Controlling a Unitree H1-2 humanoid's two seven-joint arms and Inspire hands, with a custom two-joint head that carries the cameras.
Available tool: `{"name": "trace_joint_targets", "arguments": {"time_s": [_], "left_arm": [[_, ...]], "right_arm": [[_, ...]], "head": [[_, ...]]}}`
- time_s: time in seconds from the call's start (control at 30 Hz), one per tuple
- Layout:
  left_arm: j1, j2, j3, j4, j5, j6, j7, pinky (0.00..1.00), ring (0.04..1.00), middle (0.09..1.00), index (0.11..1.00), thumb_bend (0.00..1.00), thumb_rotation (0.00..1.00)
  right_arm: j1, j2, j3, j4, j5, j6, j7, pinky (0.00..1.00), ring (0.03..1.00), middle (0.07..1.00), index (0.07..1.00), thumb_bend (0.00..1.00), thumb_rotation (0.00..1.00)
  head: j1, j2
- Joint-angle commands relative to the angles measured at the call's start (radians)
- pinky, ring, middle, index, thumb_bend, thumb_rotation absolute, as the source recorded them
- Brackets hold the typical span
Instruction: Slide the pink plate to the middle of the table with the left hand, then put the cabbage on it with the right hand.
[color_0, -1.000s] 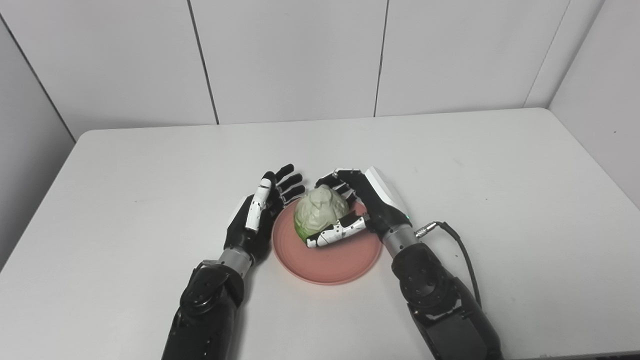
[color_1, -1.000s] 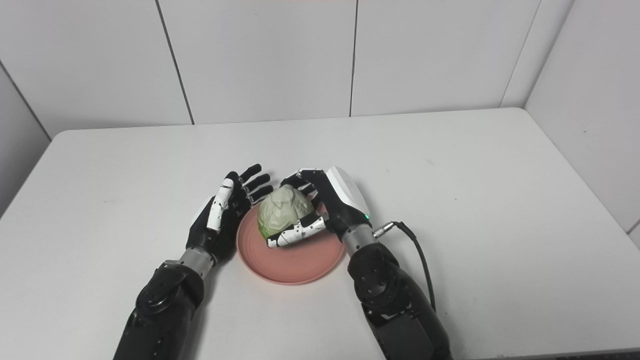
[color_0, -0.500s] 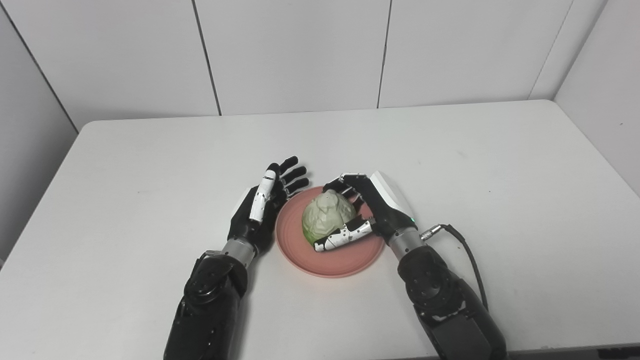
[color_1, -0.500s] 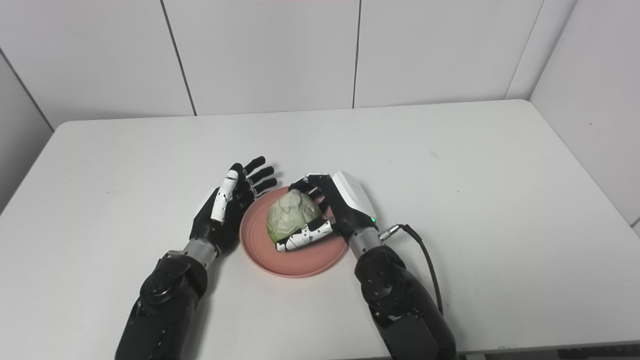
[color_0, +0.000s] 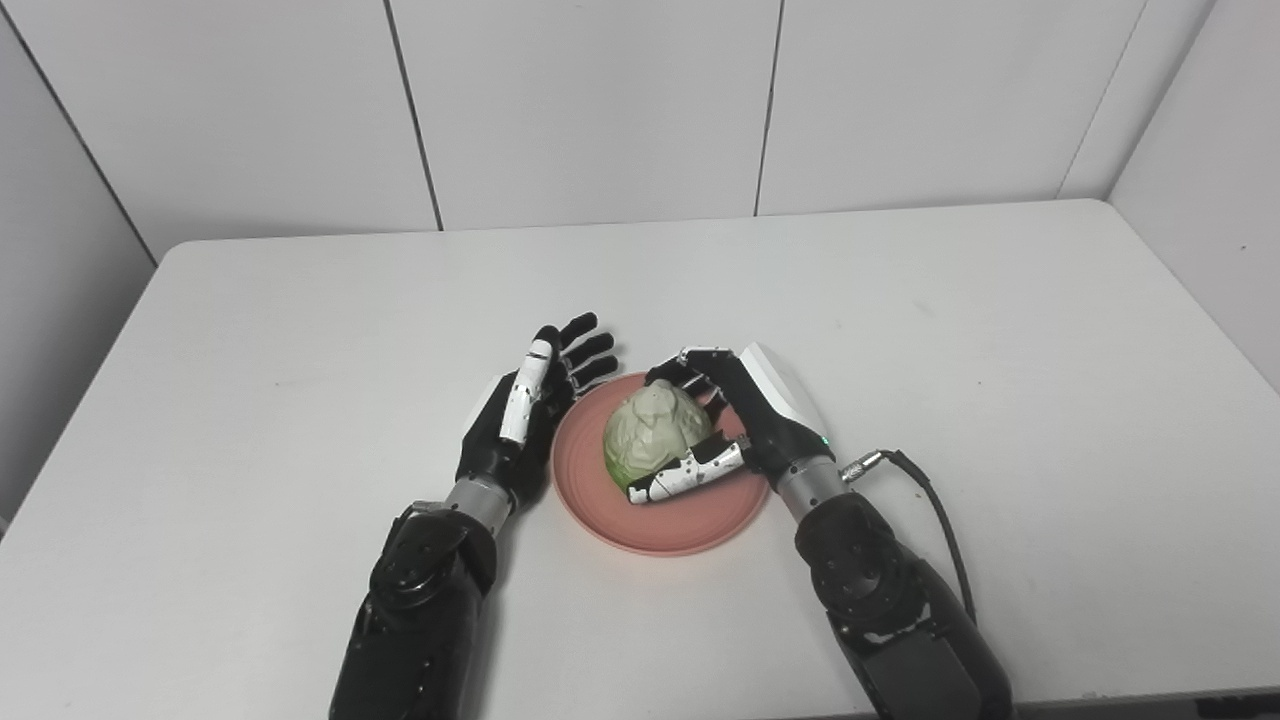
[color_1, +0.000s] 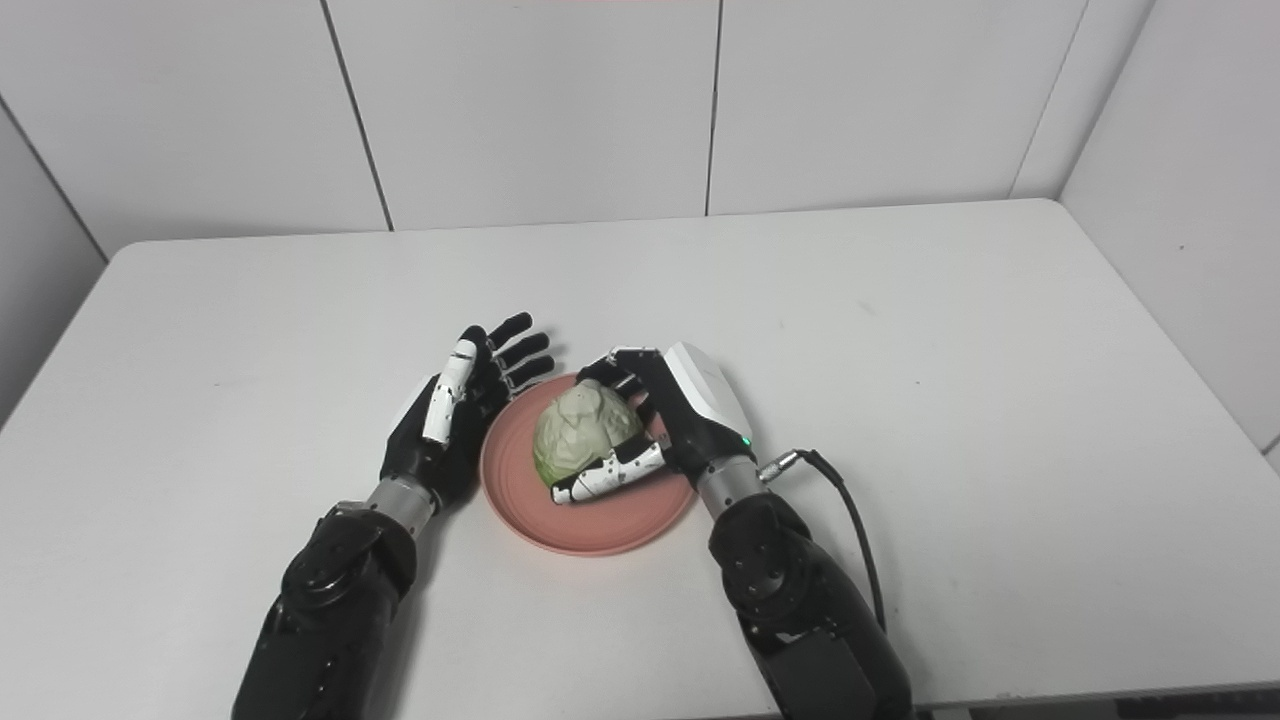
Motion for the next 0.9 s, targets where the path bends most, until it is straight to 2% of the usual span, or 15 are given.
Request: {"name": "trace_joint_targets", "arguments": {"time_s": [0.0, 0.03, 0.07, 0.1, 0.17, 0.3, 0.47, 0.67, 0.87], "left_arm": [[0.025, -0.001, -0.004, 0.015, 0.006, 0.07, 0.007, 0.82, 0.865, 0.867, 0.854, 0.44, 1.0], [0.024, -0.001, -0.003, 0.016, 0.003, 0.07, 0.005, 0.82, 0.867, 0.868, 0.855, 0.44, 1.0], [0.024, -0.002, 0.0, 0.018, 0.001, 0.069, 0.005, 0.83, 0.87, 0.867, 0.855, 0.44, 1.0], [0.024, -0.002, 0.001, 0.02, -0.002, 0.067, 0.004, 0.83, 0.868, 0.863, 0.852, 0.44, 1.0], [0.023, -0.003, 0.003, 0.021, -0.004, 0.067, 0.003, 0.83, 0.869, 0.862, 0.854, 0.43, 1.0], [0.022, -0.002, 0.002, 0.021, 0.0, 0.071, 0.004, 0.83, 0.87, 0.864, 0.858, 0.44, 1.0], [0.023, 0.0, 0.001, 0.016, 0.0, 0.081, 0.003, 0.84, 0.871, 0.864, 0.858, 0.44, 1.0], [0.022, 0.003, -0.002, 0.015, 0.002, 0.085, -0.003, 0.83, 0.867, 0.865, 0.862, 0.43, 1.0], [0.019, 0.003, -0.002, 0.018, 0.003, 0.081, -0.005, 0.84, 0.861, 0.867, 0.867, 0.43, 1.0]], "right_arm": [[-0.024, 0.005, -0.001, -0.048, -0.009, -0.008, 0.004, 0.41, 0.49, 0.521, 0.497, 0.53, 0.09], [-0.022, 0.007, -0.001, -0.06, -0.017, 0.004, 0.006, 0.42, 0.494, 0.537, 0.493, 0.52, 0.12], [-0.021, 0.008, -0.001, -0.071, -0.024, 0.014, 0.008, 0.42, 0.505, 0.558, 0.553, 0.78, 0.19], [-0.019, 0.009, -0.002, -0.081, -0.03, 0.022, 0.011, 0.43, 0.512, 0.57, 0.577, 0.87, 0.23], [-0.017, 0.01, -0.002, -0.097, -0.041, 0.031, 0.016, 0.44, 0.527, 0.592, 0.607, 0.97, 0.32], [-0.015, 0.005, -0.001, -0.142, -0.066, 0.048, 0.037, 0.46, 0.551, 0.609, 0.627, 1.0, 0.4], [-0.016, -0.01, 0.004, -0.198, -0.08, 0.065, 0.083, 0.49, 0.582, 0.633, 0.653, 1.0, 0.42], [-0.016, -0.025, 0.007, -0.242, -0.082, 0.093, 0.15, 0.61, 0.682, 0.724, 0.732, 1.0, 0.49], [-0.019, -0.041, 0.012, -0.276, -0.092, 0.119, 0.198, 0.66, 0.729, 0.77, 0.78, 1.0, 0.52]], "head": [[0.001, 0.0], [0.001, 0.0], [-0.001, 0.001], [-0.001, 0.001], [-0.002, 0.001], [-0.002, 0.001], [-0.003, 0.002], [-0.004, 0.001], [-0.005, 0.002]]}}
